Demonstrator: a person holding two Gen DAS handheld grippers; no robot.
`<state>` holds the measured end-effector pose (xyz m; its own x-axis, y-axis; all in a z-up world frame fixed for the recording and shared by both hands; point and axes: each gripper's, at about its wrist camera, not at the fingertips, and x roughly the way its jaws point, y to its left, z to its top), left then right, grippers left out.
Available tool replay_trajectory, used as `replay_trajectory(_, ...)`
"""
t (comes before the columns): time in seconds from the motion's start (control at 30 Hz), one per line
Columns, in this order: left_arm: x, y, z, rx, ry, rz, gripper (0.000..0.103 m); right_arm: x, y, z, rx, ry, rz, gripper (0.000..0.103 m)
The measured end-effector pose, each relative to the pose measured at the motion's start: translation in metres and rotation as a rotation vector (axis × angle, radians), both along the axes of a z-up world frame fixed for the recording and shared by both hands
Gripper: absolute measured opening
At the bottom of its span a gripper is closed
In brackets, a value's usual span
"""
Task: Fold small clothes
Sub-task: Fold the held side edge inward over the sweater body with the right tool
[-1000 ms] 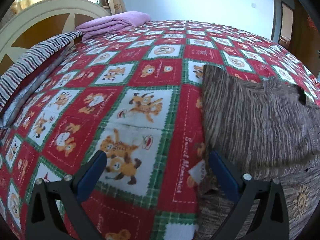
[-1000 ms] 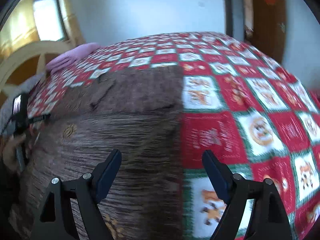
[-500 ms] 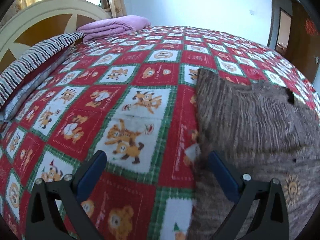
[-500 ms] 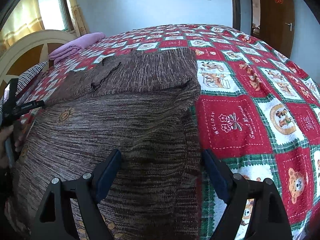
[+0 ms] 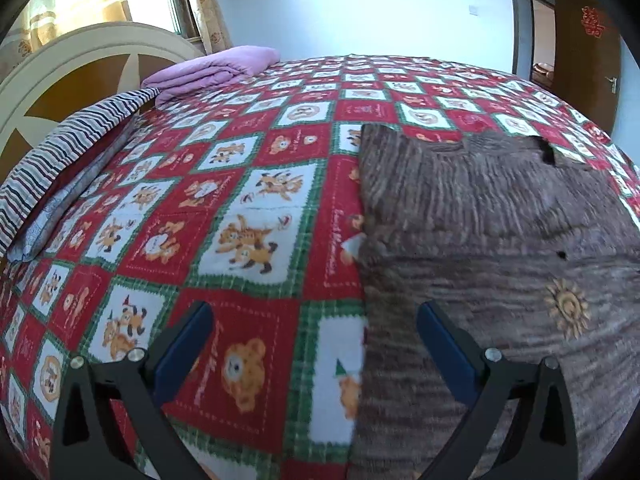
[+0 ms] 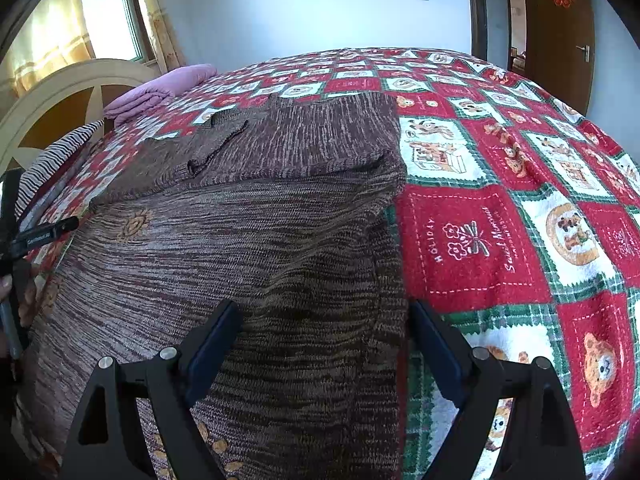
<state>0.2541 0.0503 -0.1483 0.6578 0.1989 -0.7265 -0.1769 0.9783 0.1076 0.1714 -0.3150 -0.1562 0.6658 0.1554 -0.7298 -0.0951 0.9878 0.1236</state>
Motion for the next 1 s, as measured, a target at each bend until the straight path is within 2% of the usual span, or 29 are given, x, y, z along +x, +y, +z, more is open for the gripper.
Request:
replay_trajectory(0.3,-0.026,-0.003,0.001,-0.006,0.011,-0.027,0.103,-0.012,0.01,0.006,-0.073,0.0,-0.022,0.087)
replay_trajectory(0.53,-0.049,-0.01,0.008,-0.01,0.008,-0.072,0.103,-0.03,0.012,0.018,-0.003,0.043,-0.015,0.087)
replay_trajectory(0.83,-0.08,-0.023,0.011,0.016,0.014,-0.145,0.103,-0.06,0.024,0.028,-0.05,0.056,0.032,0.087)
replay_trajectory(1.0,-0.092,-0.023,0.009,0.005,0.031,-0.159,0.103,-0.072,0.026,0.031,-0.053,0.058,0.04,0.087)
